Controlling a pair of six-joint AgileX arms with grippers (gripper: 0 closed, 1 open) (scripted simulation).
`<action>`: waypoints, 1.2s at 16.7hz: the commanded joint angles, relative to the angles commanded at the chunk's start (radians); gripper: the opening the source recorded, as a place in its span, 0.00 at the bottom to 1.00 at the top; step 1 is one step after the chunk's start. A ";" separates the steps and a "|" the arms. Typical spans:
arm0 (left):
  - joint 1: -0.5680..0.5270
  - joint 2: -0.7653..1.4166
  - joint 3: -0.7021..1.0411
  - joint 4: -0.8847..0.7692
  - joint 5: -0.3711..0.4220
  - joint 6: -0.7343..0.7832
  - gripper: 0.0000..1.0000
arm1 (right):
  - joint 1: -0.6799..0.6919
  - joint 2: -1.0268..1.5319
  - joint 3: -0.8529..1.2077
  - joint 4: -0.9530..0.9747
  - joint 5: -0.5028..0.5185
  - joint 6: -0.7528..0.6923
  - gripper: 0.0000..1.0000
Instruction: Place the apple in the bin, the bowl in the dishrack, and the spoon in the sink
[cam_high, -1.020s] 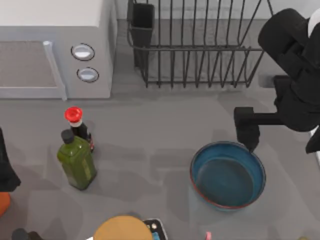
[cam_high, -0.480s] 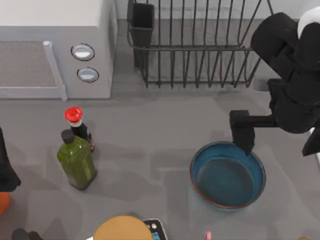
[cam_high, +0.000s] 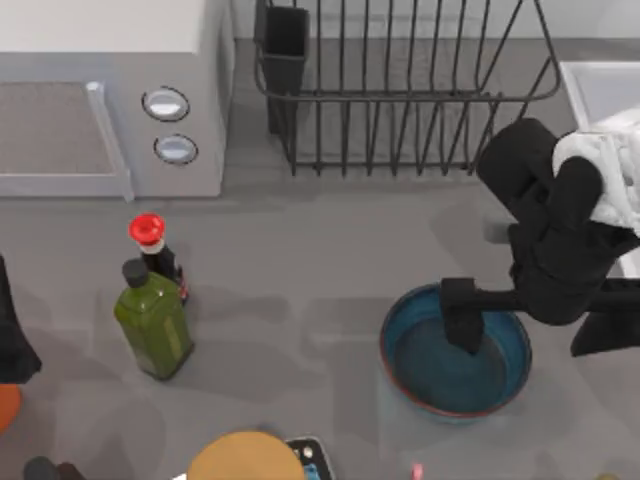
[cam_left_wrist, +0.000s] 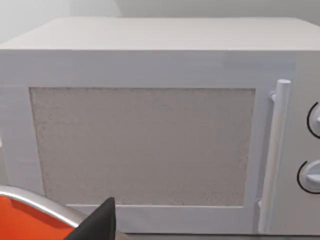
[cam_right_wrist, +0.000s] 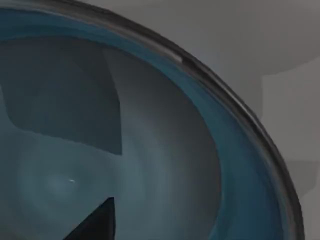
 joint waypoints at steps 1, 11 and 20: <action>0.000 0.000 0.000 0.000 0.000 0.000 1.00 | -0.001 0.009 -0.018 0.022 0.000 -0.001 1.00; 0.000 0.000 0.000 0.000 0.000 0.000 1.00 | -0.002 0.016 -0.029 0.036 0.000 -0.001 0.62; 0.000 0.000 0.000 0.000 0.000 0.000 1.00 | -0.002 0.016 -0.029 0.036 0.000 -0.001 0.00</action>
